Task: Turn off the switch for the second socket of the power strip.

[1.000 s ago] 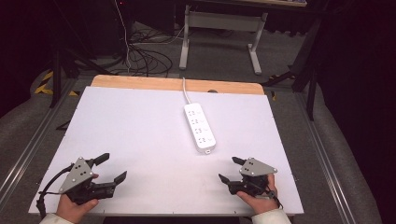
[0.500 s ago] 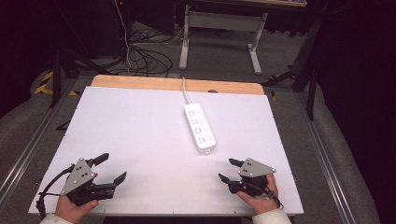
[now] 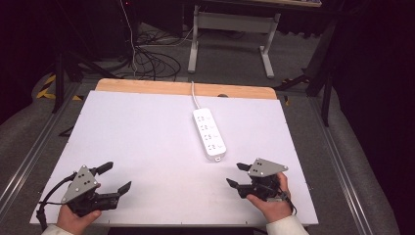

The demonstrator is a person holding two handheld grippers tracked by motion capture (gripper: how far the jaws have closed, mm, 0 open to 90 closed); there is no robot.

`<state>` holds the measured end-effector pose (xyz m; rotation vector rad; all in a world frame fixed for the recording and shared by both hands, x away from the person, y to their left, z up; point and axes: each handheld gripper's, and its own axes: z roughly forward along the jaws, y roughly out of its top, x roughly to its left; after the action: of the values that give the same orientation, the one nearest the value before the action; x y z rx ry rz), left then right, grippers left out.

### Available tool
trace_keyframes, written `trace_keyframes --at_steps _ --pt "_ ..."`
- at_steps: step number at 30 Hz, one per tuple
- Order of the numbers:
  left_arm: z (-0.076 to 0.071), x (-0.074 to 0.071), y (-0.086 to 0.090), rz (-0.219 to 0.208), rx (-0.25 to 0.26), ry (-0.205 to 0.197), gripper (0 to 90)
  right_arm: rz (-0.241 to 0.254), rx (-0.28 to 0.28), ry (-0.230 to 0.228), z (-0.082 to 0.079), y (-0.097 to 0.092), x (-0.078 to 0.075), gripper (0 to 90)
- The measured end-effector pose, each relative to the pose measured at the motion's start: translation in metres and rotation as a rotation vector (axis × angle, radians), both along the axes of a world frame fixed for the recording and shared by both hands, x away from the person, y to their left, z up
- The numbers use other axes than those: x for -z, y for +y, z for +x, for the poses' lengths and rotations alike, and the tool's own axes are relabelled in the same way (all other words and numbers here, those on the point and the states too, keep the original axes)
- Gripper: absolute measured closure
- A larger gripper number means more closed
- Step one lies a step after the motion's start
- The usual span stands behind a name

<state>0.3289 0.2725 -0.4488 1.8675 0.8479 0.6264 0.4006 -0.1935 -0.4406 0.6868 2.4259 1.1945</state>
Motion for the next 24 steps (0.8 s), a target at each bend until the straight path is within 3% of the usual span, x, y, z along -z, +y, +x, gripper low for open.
trace_keyframes --at_steps 8,14,24 --pt "0.002 0.001 -0.001 0.015 0.002 0.019 17.4 -0.019 0.000 0.011 0.012 0.005 -0.020 42.8" --pt "0.002 0.001 0.000 0.014 -0.003 0.027 17.5 0.002 0.007 0.023 0.025 0.007 -0.036 48.7" --pt "0.002 0.002 0.000 0.009 -0.006 0.030 17.5 -0.013 0.010 0.015 0.038 0.014 -0.050 51.0"
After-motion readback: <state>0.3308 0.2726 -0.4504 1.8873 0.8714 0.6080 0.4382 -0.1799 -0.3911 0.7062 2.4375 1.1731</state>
